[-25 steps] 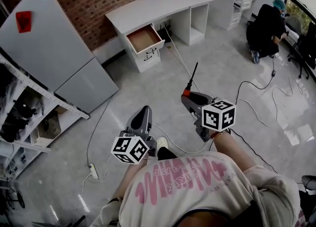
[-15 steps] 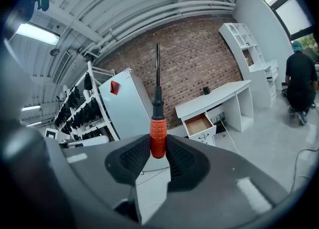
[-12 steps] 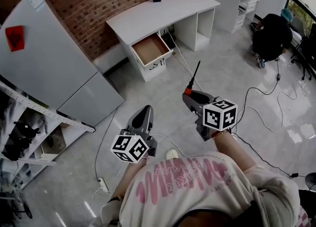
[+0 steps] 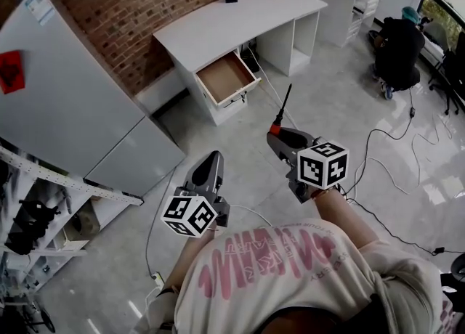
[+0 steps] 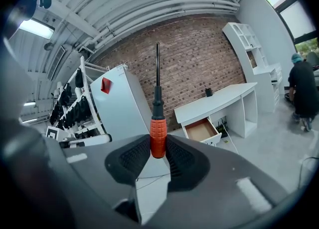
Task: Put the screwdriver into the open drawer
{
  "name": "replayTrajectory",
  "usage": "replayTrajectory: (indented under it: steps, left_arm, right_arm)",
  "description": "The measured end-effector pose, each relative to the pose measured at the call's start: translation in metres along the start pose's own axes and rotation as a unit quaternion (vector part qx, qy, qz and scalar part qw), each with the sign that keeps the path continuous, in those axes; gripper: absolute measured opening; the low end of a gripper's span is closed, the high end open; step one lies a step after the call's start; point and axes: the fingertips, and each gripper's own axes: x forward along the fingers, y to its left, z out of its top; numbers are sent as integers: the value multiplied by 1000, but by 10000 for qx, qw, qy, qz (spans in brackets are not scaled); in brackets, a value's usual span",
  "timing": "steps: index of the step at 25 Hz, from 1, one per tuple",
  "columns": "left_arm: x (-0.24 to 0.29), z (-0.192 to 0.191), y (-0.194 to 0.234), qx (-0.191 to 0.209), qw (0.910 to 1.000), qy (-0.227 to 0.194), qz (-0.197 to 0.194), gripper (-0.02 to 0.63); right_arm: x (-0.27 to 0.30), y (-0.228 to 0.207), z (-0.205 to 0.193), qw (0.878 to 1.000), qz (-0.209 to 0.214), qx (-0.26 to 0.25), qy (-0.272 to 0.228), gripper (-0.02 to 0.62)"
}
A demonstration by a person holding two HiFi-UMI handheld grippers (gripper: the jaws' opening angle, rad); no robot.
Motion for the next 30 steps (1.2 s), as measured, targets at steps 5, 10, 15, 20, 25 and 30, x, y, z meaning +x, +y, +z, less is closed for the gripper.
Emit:
replayTrajectory:
  steps: [5, 10, 15, 20, 25, 30]
  left_arm:
    - [8, -6, 5, -5, 10000, -32, -58, 2]
    - [8, 0, 11, 38, 10000, -59, 24, 2]
    - [5, 7, 19, 34, 9998, -59, 186, 2]
    - [2, 27, 48, 112, 9990, -175, 386, 2]
    - [-3, 29, 63, 185, 9984, -226, 488, 2]
    - [-4, 32, 62, 111, 9982, -340, 475, 2]
  right_arm:
    - [6, -11, -9, 9999, -36, 108, 34, 110]
    - [14, -9, -2, 10000, 46, 48, 12, 110]
    - [25, -9, 0, 9998, 152, 67, 77, 110]
    - [61, -1, 11, 9995, 292, -13, 130, 110]
    - [75, 7, 9, 9993, 310, -144, 169, 110]
    - [79, 3, 8, 9991, 305, -135, 259, 110]
